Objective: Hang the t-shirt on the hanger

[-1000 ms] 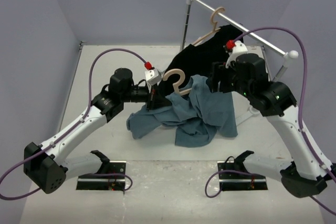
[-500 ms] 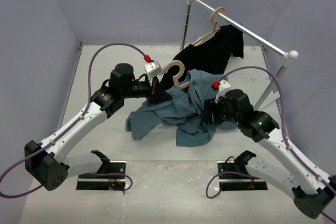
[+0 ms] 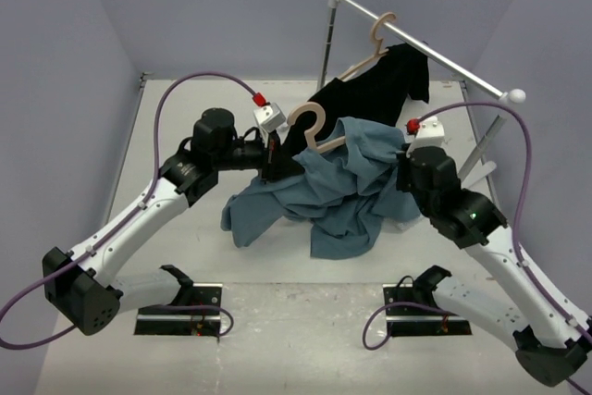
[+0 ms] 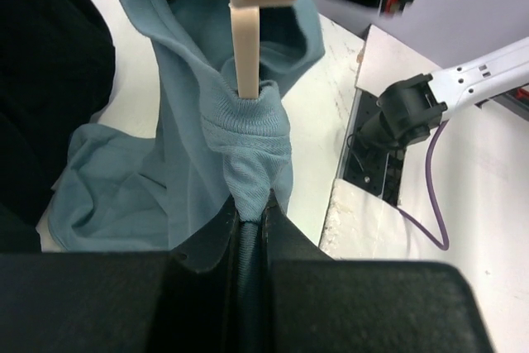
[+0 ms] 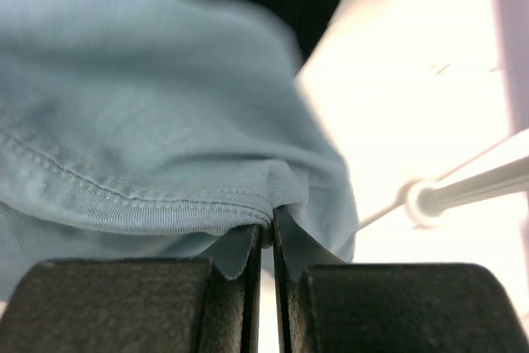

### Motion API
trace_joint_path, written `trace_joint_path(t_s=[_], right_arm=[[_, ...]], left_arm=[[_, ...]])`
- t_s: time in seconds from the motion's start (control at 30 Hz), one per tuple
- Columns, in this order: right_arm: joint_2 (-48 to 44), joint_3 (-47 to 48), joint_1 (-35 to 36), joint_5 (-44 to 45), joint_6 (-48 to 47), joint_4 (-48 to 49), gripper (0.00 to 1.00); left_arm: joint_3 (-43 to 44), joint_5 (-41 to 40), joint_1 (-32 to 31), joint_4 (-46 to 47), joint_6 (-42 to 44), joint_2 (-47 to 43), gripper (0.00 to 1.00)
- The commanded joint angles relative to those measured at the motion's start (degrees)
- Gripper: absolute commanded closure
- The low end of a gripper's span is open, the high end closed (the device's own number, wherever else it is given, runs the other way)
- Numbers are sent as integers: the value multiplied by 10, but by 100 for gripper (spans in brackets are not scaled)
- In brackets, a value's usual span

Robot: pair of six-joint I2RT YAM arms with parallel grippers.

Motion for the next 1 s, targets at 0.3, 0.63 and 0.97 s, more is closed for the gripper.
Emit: trace_joint_path(t_s=[0.3, 0.63, 0.97], right_arm=[[120, 231, -105, 95, -204, -18, 100], [154, 252, -113, 8, -189, -82, 50], [78, 276, -114, -351, -178, -58, 41]], left_arm=[[8, 89, 1, 22, 28, 10, 100], [-6, 142, 5, 66, 18, 5, 100], [-4, 120, 17, 56, 22, 19, 100]])
